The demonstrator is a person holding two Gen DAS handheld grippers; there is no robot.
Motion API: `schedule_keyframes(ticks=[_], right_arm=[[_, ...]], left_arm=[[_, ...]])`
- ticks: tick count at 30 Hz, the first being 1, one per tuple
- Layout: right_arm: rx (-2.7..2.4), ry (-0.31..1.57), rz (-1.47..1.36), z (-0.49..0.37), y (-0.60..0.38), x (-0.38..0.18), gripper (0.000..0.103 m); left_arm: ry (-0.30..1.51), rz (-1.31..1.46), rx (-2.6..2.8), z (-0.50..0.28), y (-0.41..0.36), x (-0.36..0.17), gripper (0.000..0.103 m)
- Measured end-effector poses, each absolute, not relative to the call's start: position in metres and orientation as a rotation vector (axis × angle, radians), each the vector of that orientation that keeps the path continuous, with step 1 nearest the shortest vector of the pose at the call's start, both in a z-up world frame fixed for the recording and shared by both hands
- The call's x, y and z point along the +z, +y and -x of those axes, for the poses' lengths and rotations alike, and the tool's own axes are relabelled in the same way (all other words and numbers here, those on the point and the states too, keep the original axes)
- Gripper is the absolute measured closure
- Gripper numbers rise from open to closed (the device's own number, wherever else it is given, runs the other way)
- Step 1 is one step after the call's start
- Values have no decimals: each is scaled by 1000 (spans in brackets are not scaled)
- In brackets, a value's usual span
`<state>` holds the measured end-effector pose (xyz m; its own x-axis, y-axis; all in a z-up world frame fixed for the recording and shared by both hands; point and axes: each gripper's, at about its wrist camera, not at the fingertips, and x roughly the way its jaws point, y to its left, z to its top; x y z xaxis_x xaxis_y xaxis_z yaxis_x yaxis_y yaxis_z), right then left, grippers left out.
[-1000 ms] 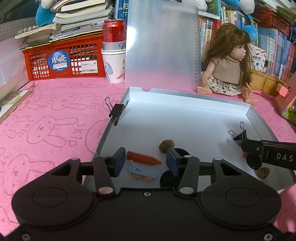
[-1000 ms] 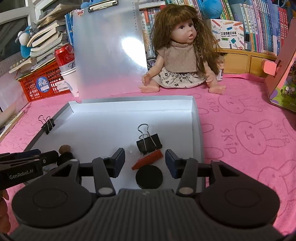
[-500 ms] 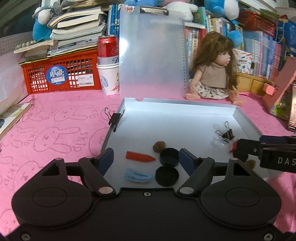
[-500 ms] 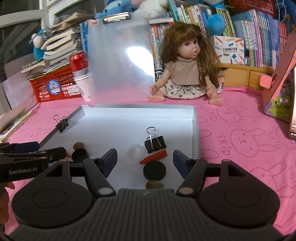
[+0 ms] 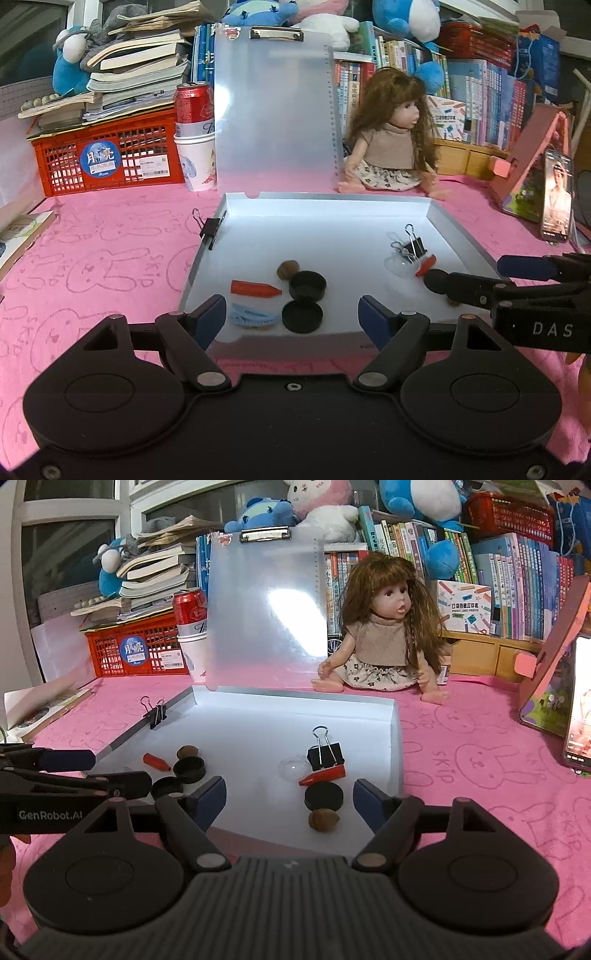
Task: Organize rigid objects
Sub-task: 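Withdraw both open tools from the box back over the towel, then close left tool on the black round cap on the towel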
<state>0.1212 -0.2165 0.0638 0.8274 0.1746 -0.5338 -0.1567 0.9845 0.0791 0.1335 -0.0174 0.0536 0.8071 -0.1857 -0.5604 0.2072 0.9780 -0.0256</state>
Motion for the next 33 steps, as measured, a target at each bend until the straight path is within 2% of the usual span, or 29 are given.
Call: schedule_keyframes(ticks=[33], right_arm=[[208, 497, 35, -30, -208, 42, 14]], left_arm=[[644, -39, -277, -70, -11, 29, 26]])
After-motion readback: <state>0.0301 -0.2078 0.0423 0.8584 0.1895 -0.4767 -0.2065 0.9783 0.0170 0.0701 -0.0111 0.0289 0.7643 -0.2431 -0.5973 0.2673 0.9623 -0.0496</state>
